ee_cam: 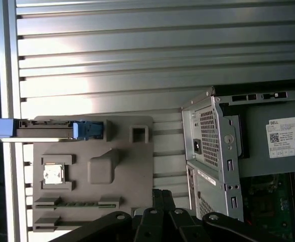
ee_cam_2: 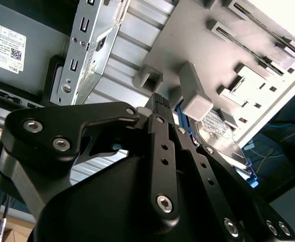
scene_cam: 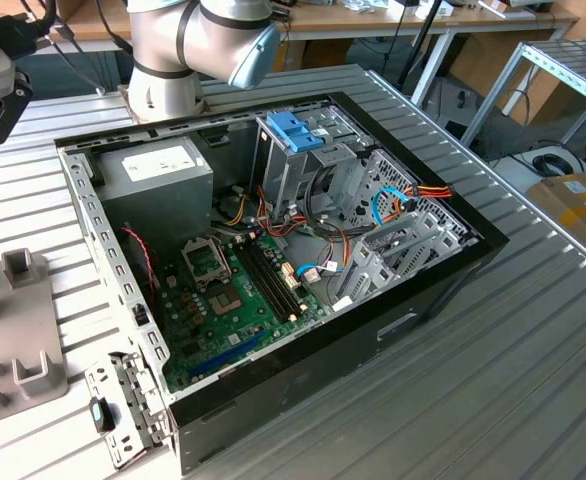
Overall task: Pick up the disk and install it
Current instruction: 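Reach for the disk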
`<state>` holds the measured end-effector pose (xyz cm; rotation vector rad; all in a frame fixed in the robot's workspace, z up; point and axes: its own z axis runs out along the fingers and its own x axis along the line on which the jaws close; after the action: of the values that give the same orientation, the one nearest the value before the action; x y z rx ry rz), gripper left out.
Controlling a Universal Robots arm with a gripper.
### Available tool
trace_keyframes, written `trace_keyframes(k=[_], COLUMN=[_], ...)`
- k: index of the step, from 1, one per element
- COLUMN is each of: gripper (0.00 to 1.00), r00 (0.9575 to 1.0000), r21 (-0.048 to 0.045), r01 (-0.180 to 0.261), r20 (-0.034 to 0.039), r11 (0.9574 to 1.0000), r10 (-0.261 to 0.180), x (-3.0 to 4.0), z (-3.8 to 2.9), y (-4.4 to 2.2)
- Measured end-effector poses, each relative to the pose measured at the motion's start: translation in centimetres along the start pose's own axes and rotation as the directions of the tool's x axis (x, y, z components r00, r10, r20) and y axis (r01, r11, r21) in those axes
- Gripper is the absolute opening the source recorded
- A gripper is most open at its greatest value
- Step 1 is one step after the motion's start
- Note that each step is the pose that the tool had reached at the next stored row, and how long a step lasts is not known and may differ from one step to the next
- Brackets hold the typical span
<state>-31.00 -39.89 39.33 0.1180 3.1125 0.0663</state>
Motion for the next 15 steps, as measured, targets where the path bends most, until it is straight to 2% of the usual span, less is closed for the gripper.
trace_keyframes(k=[9,15], gripper=[0.10,0.10], r00=[1.0000,1.0000], r21=[0.0000,0.0000], r01=[0.000,0.000], r20=[0.0000,0.0000], r11=[1.0000,1.0000], r10=[0.000,0.000], x=[0.28,0.73], z=[-0.01,-0.02], y=[-0.02,-0.05])
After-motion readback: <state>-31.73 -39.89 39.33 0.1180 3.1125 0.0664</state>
